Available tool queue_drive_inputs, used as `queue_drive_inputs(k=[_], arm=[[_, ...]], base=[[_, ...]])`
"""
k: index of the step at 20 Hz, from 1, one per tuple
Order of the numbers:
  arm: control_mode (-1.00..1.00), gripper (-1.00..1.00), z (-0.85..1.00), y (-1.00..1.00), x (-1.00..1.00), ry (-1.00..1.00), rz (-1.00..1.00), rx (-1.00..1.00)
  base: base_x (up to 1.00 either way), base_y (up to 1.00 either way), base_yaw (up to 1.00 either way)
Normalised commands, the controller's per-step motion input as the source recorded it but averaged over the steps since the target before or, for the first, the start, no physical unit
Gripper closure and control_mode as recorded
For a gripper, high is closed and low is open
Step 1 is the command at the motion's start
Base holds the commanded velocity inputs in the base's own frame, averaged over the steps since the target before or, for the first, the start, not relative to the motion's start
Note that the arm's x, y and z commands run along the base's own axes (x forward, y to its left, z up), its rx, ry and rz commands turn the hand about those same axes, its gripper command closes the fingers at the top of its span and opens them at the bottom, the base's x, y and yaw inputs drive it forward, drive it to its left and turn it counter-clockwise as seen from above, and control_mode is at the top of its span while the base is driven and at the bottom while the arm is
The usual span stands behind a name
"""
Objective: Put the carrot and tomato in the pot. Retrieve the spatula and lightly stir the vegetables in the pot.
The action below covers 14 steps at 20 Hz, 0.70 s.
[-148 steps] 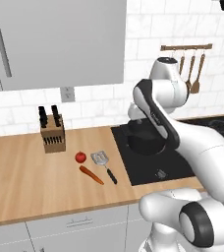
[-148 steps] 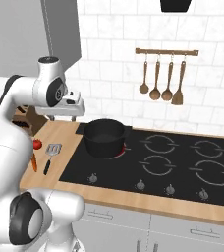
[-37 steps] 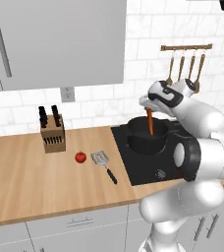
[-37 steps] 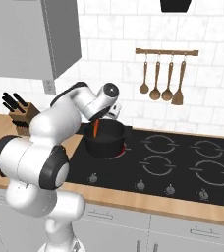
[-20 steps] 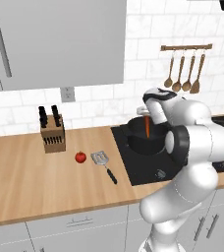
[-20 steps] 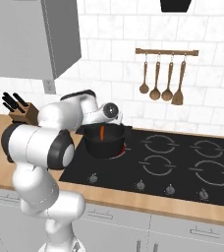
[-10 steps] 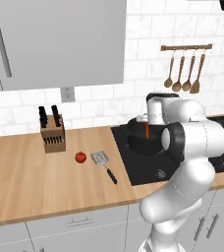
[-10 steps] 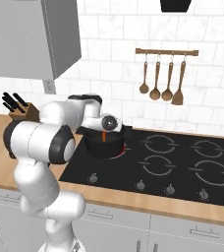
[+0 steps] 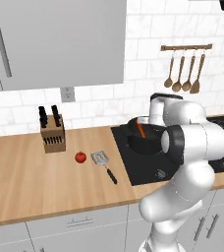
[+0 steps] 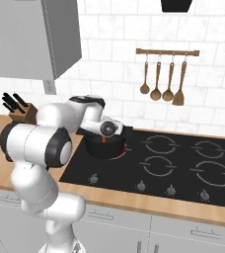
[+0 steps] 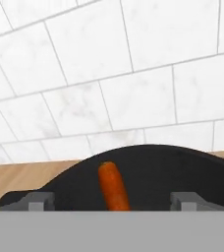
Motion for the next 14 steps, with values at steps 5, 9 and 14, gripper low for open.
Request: queue_drive_inputs(k=[5,9,14], arm=[[-1.0,-1.0,1.0,0.0,-0.35,-0.02,0.0,0.06],[-1.0,-1.0,1.0,0.0,-0.63,0.2,0.0,0.12],[-1.0,-1.0,1.0,0.0,-0.63,0.35,0.0,0.09]], base=[[0.0,0.0,0.0],[0.0,0.0,0.0],[0.0,0.0,0.0]])
